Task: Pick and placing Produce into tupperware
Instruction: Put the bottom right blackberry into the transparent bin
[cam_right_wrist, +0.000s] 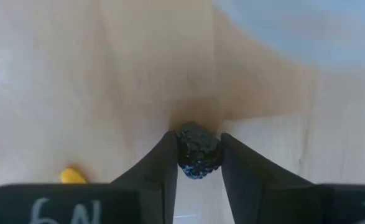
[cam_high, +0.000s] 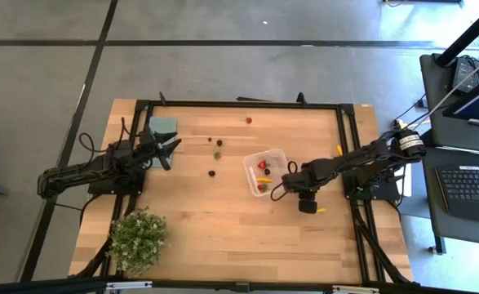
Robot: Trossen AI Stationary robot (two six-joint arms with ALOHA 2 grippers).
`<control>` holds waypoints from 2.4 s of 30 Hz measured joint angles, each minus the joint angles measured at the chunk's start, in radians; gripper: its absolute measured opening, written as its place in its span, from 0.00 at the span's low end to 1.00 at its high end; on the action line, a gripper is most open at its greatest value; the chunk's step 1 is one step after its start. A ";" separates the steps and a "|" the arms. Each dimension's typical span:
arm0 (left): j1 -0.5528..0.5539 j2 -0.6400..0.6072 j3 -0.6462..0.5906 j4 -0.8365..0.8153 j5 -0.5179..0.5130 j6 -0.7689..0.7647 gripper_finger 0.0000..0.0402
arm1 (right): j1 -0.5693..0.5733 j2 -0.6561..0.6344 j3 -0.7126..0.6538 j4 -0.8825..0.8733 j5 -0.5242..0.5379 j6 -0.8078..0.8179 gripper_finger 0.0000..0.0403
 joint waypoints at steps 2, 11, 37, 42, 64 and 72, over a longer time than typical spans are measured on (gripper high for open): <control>0.000 0.000 0.000 0.000 0.000 0.000 0.37 | 0.001 -0.001 0.044 0.013 -0.035 -0.033 0.25; 0.000 0.000 0.000 0.000 0.000 0.000 0.37 | -0.063 -0.028 0.288 -0.036 -0.084 -0.152 0.26; 0.000 0.000 0.000 0.000 0.003 0.000 0.37 | -0.222 0.194 0.534 0.119 0.123 -0.265 0.27; 0.000 0.000 0.000 0.000 0.003 0.000 0.37 | -0.222 0.299 0.534 0.104 0.070 -0.291 0.27; 0.000 0.000 0.000 0.000 0.003 0.000 0.37 | -0.234 0.389 0.534 0.071 0.060 -0.266 0.40; 0.000 0.000 0.000 0.000 0.003 0.000 0.37 | -0.257 0.386 0.669 -0.130 0.051 -0.262 0.54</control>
